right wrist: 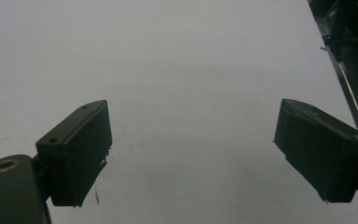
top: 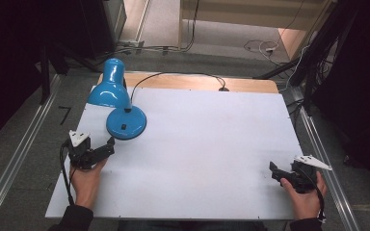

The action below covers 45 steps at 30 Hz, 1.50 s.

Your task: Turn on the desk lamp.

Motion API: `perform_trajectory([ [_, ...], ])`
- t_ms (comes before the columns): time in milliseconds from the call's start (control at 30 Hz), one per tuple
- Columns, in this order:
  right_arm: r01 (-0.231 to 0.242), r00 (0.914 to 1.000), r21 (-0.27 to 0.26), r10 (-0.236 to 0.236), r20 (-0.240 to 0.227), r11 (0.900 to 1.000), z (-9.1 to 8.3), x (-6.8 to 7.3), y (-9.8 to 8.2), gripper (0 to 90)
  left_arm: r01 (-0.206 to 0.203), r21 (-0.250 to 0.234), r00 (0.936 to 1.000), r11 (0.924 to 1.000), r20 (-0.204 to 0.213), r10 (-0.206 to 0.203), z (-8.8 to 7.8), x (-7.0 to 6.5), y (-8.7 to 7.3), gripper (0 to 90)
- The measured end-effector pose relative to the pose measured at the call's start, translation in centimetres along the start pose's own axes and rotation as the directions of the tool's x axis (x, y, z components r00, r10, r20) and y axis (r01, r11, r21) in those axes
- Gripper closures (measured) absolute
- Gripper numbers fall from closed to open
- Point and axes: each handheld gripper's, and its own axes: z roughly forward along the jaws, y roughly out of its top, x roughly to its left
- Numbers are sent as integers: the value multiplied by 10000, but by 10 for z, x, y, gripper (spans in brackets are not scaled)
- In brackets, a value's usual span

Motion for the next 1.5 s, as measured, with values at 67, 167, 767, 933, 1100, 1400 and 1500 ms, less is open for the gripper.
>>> perform_trajectory([
  [67, 7, 10000, 9, -7, -13, 10000, 0, -1, 0, 94, -41, 38, 10000, 10000, 9, 41, 1, -2, 1, 132],
  [167, -21, 10000, 25, 21, -5, 10000, 0, -1, 0, 95, -111, 11, 9999, 9999, 74, 110, 3, -6, 3, 138],
  [767, -60, 10000, 113, 60, -52, 9999, 1, -1, 0, 99, 10, -112, 9999, 9999, 169, -8, 11, -14, 8, 176],
  [933, -68, 9999, 128, 69, -95, 9999, 1, 0, 0, 99, 25, -137, 9999, 9999, 160, -23, 15, -16, 11, 176],
  [1100, -94, 9999, 173, 96, -90, 9998, 2, 0, 0, 101, -26, -216, 9998, 9998, 184, 30, 17, -18, 13, 195],
  [1400, -59, 9999, 187, 61, -110, 9998, 3, 0, 0, 101, -49, -234, 9998, 9997, 213, 54, 25, -22, 17, 223],
  [1500, -38, 9999, 184, 40, -106, 9998, 3, 0, 0, 102, -99, -203, 9997, 9997, 210, 103, 27, -22, 19, 228],
])
